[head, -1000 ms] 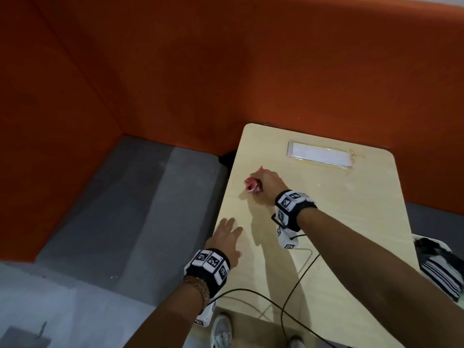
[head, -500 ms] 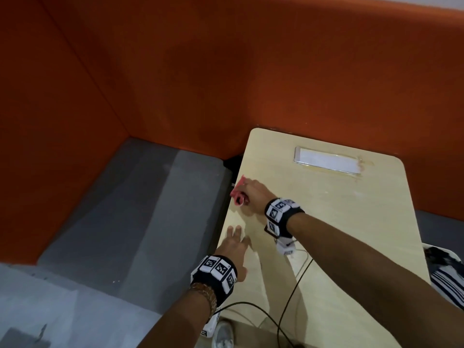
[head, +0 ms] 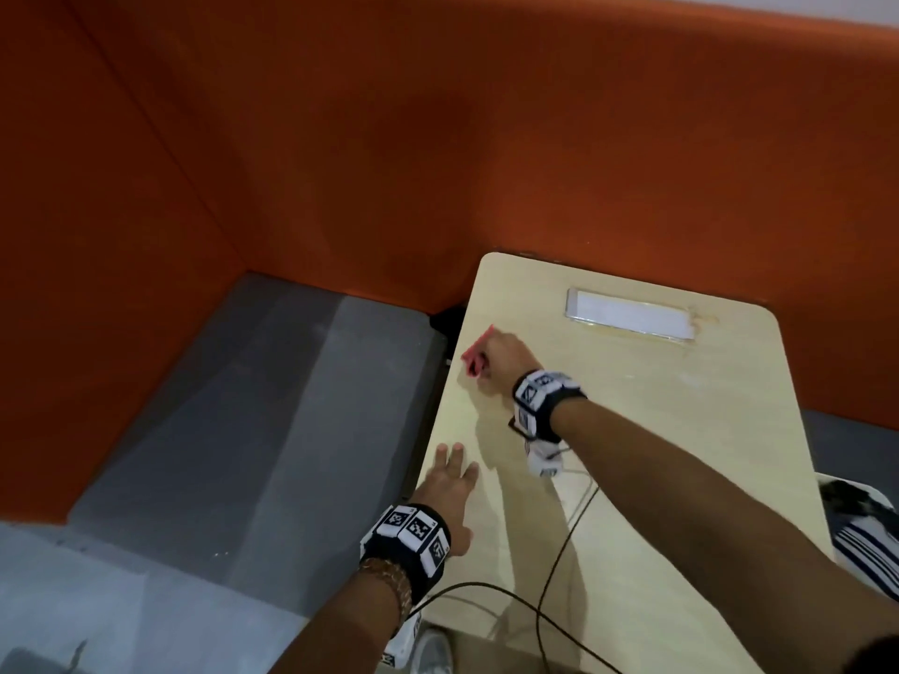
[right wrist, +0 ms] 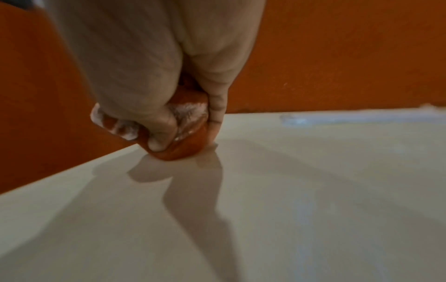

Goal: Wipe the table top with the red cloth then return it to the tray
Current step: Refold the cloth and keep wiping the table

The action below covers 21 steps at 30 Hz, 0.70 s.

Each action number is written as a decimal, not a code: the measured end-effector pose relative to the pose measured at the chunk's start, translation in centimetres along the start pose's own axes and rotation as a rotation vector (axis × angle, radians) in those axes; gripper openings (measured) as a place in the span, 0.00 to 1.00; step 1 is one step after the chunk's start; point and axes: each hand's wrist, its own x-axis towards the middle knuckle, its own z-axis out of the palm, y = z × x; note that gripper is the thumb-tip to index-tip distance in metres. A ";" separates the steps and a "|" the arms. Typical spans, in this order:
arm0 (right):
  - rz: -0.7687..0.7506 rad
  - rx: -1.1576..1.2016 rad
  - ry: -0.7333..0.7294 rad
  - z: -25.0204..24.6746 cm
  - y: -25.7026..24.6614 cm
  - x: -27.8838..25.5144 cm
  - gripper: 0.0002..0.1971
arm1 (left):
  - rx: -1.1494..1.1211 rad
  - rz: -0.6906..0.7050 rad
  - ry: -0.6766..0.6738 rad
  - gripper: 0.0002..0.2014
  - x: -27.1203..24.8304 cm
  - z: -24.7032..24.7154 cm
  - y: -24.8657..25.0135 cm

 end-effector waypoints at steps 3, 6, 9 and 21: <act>0.073 0.037 0.021 -0.8 0.9 1.7 0.12 | -0.016 0.000 -0.014 0.46 -0.2 -0.1 -0.1; -0.068 -0.140 0.019 1.4 0.1 -1.9 0.12 | 0.033 -0.016 -0.043 0.46 -0.1 -0.2 0.2; -0.074 -0.145 -0.062 3.4 -0.6 -6.6 0.11 | 0.090 -0.020 -0.062 0.47 0.1 -0.4 0.6; 0.005 -0.158 -0.089 2.7 0.2 -3.7 0.12 | 0.098 -0.047 -0.042 0.49 0.0 0.3 1.0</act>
